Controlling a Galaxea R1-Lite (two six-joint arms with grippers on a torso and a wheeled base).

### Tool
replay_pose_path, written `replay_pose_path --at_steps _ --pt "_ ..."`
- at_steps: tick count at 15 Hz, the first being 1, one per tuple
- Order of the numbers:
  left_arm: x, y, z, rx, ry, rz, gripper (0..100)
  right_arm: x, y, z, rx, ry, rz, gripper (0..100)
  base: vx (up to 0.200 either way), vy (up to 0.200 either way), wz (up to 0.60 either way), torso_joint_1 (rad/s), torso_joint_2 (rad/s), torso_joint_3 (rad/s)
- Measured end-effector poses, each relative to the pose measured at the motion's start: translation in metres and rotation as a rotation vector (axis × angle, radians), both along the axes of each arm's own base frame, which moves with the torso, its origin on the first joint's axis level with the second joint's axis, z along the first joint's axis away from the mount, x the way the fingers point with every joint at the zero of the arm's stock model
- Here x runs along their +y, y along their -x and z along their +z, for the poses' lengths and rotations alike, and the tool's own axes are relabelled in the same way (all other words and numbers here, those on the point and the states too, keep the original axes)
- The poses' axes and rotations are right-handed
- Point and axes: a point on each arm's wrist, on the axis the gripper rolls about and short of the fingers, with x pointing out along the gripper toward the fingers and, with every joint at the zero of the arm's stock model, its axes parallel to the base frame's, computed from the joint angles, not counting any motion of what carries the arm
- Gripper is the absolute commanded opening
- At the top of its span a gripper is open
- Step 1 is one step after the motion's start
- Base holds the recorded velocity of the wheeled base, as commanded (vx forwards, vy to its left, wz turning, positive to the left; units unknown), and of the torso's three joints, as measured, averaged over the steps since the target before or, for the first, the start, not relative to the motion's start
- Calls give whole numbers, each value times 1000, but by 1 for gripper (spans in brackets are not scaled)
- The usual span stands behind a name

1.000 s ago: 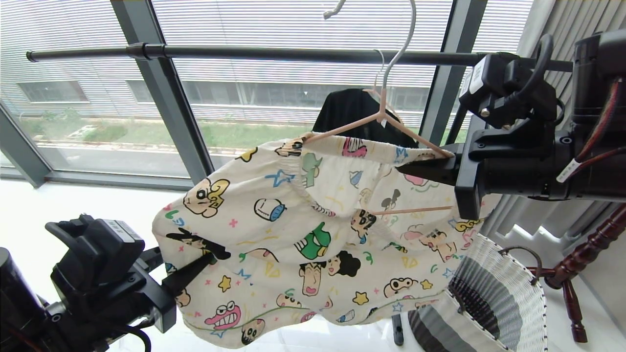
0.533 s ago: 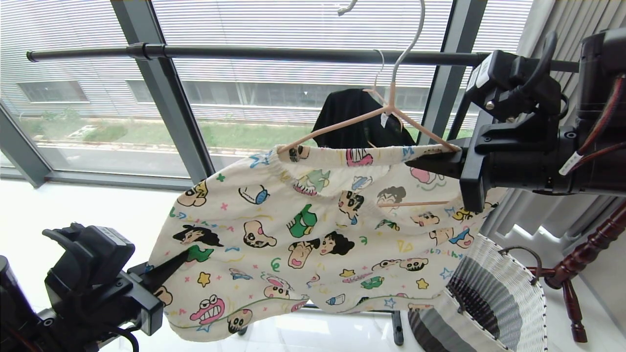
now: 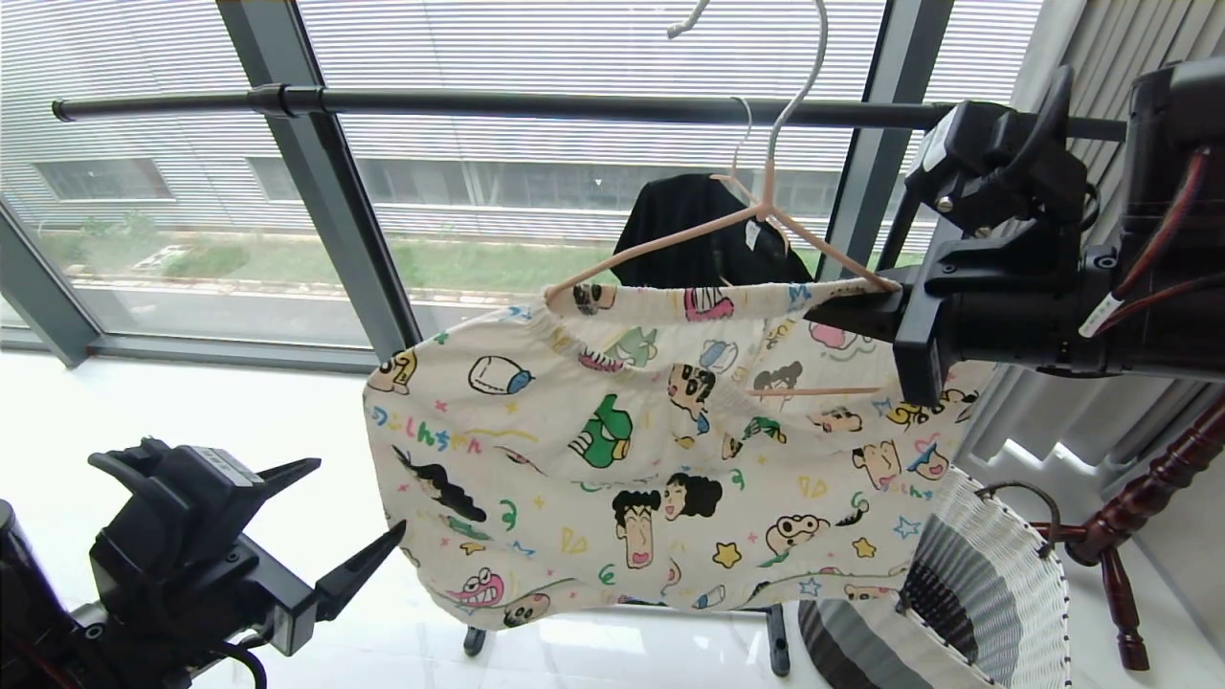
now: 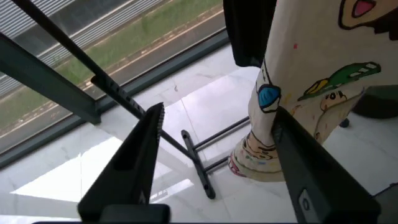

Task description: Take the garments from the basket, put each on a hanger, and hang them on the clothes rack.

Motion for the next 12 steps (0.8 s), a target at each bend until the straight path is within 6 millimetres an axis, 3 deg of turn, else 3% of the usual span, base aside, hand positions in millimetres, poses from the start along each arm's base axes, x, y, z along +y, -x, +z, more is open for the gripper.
replay_pose_path --at_steps 3,6,8,12 --pt "0 -4 9 -39 14 21 100 -5 -8 -12 47 26 -157 0 0 0 0 0 0 0" --pt "4 -16 27 -104 35 245 100 -10 -10 -42 151 73 -361 0 0 0 0 0 0 0" --pt "8 -22 33 -127 32 402 100 -16 -4 -63 235 87 -460 0 0 0 0 0 0 0" --pt "13 -29 34 -129 25 451 100 -40 15 -93 346 85 -654 0 0 0 0 0 0 0"
